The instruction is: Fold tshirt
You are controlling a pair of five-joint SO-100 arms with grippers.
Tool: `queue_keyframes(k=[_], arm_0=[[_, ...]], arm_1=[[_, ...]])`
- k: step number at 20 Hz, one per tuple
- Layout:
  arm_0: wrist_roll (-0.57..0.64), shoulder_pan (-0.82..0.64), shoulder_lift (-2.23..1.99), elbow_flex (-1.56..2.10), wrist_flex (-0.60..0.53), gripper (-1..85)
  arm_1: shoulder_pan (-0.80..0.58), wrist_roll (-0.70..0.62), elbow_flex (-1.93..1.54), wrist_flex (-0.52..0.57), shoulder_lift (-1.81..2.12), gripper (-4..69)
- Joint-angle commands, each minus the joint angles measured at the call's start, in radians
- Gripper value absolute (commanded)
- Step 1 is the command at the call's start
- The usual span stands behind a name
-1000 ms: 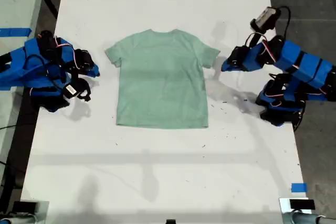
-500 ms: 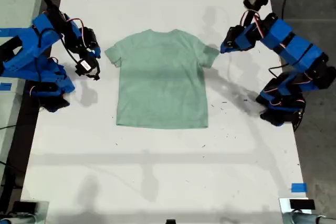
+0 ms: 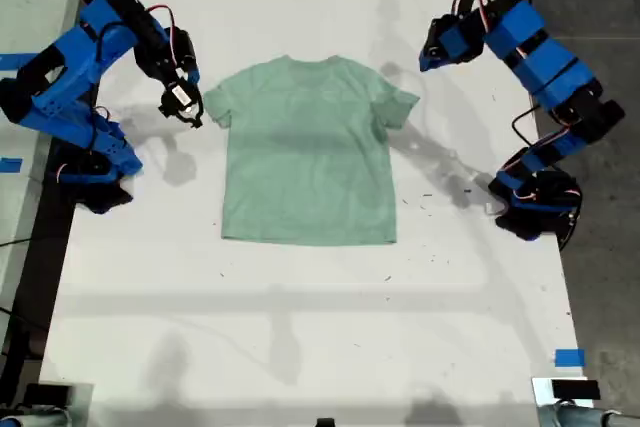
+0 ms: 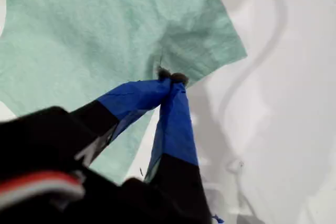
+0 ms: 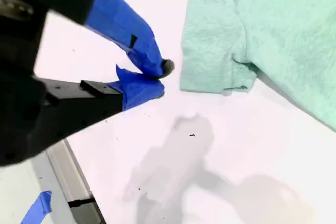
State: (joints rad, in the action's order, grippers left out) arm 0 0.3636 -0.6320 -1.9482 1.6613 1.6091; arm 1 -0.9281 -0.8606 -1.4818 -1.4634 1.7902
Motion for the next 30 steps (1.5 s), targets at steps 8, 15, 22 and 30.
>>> queue_keyframes(k=[8,15,22,30], arm_0=[[0.011,-0.014,0.014,-0.06,0.0,0.0],[0.006,-0.005,0.031,-0.06,-0.011,0.0],[0.005,0.0,0.043,-0.06,-0.014,0.0],[0.003,0.005,0.049,-0.054,-0.02,0.0]], arm_1=[[-0.097,-0.209,-0.193,0.236,-0.021,28.4],[-0.121,-0.296,-0.359,0.5,-0.213,27.1],[-0.112,-0.348,-0.275,0.552,-0.443,21.6],[-0.098,-0.35,-0.184,0.483,-0.491,-1.3]])
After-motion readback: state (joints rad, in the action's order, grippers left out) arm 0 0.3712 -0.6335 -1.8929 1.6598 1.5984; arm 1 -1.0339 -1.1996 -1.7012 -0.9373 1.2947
